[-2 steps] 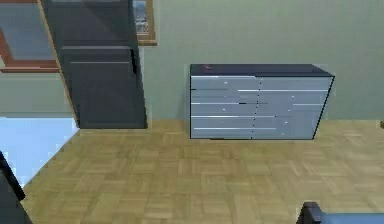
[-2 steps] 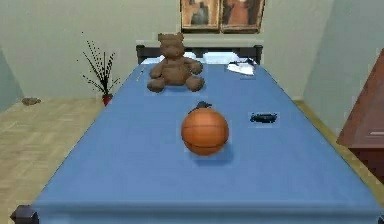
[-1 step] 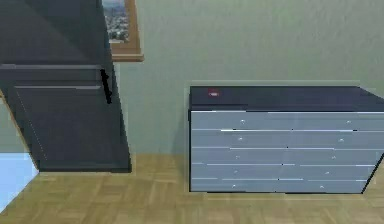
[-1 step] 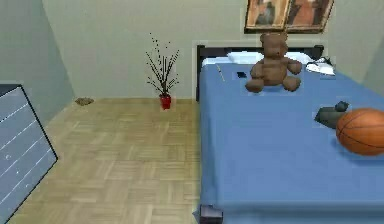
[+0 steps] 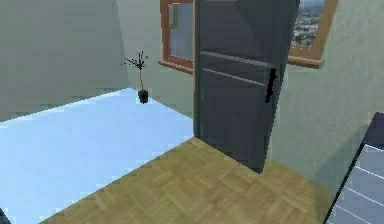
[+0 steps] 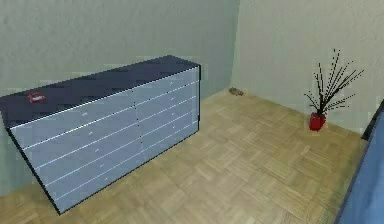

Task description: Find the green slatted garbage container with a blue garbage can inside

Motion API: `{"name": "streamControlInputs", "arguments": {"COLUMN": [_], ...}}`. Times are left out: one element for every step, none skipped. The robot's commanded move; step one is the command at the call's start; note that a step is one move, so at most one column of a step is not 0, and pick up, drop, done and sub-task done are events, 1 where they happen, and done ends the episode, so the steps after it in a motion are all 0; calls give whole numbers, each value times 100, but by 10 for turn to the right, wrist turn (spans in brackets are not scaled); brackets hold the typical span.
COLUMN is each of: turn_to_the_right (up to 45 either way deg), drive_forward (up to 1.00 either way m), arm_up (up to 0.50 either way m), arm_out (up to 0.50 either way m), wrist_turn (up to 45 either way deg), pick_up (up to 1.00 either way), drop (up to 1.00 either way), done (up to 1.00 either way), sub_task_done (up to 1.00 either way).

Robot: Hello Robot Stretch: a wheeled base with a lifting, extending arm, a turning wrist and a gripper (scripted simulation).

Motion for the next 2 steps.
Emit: {"name": "streamControlInputs", "arguments": {"turn_to_the_right": [-180,0], "drive_forward": [0,50], "arm_up": [0,0], "arm_out": [0,0], "wrist_turn": [0,0], "pick_up": [0,0], "drop": [0,0], "done": [0,0], "sub_task_done": [0,0]}}
